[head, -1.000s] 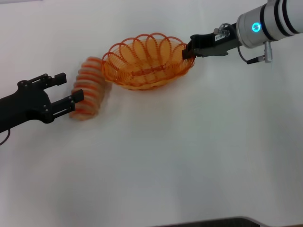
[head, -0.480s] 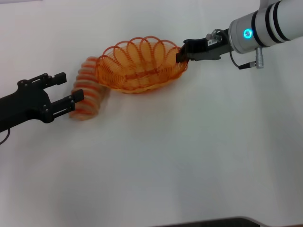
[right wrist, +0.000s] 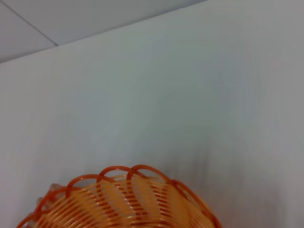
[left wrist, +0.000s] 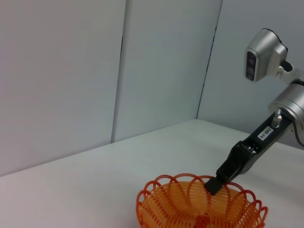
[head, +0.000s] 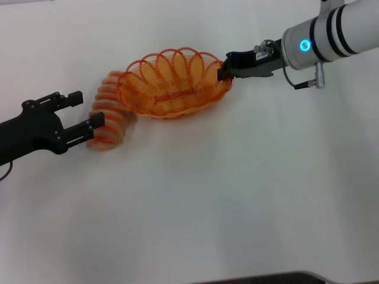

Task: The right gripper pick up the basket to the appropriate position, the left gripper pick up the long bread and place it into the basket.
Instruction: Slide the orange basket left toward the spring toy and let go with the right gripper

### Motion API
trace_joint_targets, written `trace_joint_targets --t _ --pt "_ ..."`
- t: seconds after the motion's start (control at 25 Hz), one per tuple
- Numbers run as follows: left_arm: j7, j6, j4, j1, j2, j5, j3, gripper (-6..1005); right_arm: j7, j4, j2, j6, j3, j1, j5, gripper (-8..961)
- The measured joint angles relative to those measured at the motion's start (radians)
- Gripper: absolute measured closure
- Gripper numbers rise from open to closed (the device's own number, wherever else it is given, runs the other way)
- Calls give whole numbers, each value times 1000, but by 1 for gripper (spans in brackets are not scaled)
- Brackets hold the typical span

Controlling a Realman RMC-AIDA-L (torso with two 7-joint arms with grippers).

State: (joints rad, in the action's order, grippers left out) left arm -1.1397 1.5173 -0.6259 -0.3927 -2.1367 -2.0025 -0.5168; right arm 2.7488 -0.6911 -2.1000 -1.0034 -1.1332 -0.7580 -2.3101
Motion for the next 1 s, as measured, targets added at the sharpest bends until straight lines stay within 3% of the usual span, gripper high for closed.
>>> trace_joint_targets --t 1.0 --pt "0 -5 0 -4 0 1 0 324 0 28 0 48 -40 16 75 866"
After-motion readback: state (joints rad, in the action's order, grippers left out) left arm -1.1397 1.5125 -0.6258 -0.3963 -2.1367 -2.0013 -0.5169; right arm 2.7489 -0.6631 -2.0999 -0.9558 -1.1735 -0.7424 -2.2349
